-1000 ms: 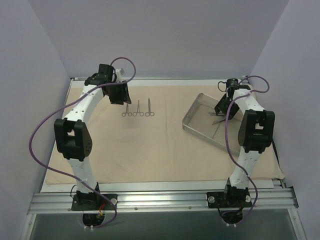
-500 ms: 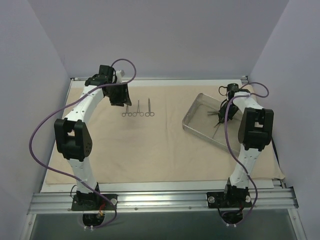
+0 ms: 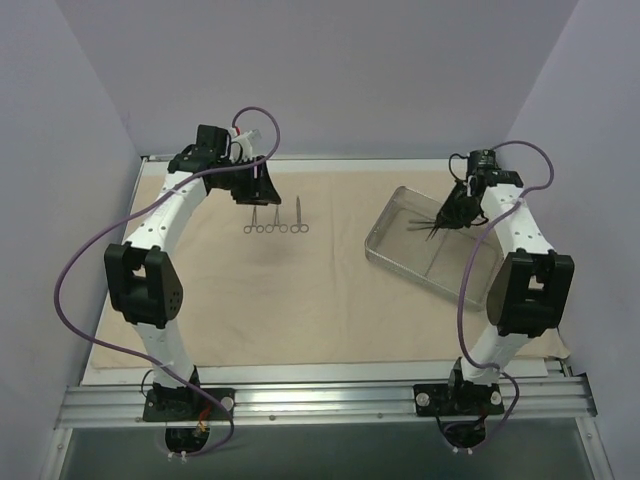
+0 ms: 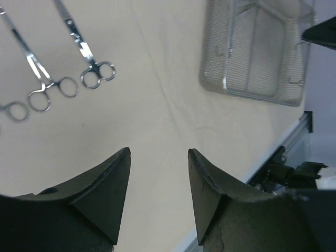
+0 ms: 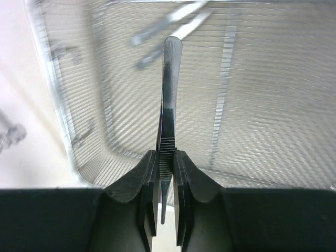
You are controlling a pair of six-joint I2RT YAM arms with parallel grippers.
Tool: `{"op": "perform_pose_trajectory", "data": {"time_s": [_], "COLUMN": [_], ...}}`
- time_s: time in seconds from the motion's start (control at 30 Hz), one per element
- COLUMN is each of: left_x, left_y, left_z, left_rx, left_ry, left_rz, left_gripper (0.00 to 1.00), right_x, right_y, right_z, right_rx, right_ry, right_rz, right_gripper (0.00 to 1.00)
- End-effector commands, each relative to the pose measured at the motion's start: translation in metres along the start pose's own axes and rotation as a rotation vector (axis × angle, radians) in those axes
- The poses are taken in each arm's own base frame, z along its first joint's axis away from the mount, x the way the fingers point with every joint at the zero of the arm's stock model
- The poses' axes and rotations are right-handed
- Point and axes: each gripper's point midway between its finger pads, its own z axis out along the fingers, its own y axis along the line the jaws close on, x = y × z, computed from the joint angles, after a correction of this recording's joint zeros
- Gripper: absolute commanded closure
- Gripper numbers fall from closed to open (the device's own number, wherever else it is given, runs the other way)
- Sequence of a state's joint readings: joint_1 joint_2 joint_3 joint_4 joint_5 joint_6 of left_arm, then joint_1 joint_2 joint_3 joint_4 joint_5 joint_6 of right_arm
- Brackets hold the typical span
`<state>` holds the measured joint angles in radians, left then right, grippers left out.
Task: Open and lay out the surgical kit
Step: Pick up the medical item from the container, then place the medical item in the surgical kit.
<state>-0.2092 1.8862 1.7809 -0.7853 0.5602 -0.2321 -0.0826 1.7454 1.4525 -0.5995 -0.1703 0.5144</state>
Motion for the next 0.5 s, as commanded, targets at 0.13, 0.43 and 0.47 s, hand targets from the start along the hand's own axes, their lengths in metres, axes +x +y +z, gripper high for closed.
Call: {"op": "perform_pose_trajectory", "data": {"time_s": [0.13, 0.43, 0.47], "left_x": [-0.041, -0.007, 0.000], "left_y": [-0.088, -0.091, -0.090], "left_z": [-0.049, -0.066, -0.063], "left_rx": [0.408, 0.478, 0.474], "left_ry": [-0.167, -0.125, -0.115], "left_rz": [0.022, 0.012, -0.002], "left_gripper": [0.42, 0.36, 0.36], "right_x": [0.071, 0.180, 0.187], "right_y": [0.152, 0.213, 0.215], "right_z": [-0.055, -0.096, -0.100], "right_rx": [-0.495, -0.796, -0.809], "right_ry": [0.112, 0.256, 0.263], "right_rz": [-0.582, -0.933, -0.953], "right_gripper": [1.00, 1.00, 1.00]}}
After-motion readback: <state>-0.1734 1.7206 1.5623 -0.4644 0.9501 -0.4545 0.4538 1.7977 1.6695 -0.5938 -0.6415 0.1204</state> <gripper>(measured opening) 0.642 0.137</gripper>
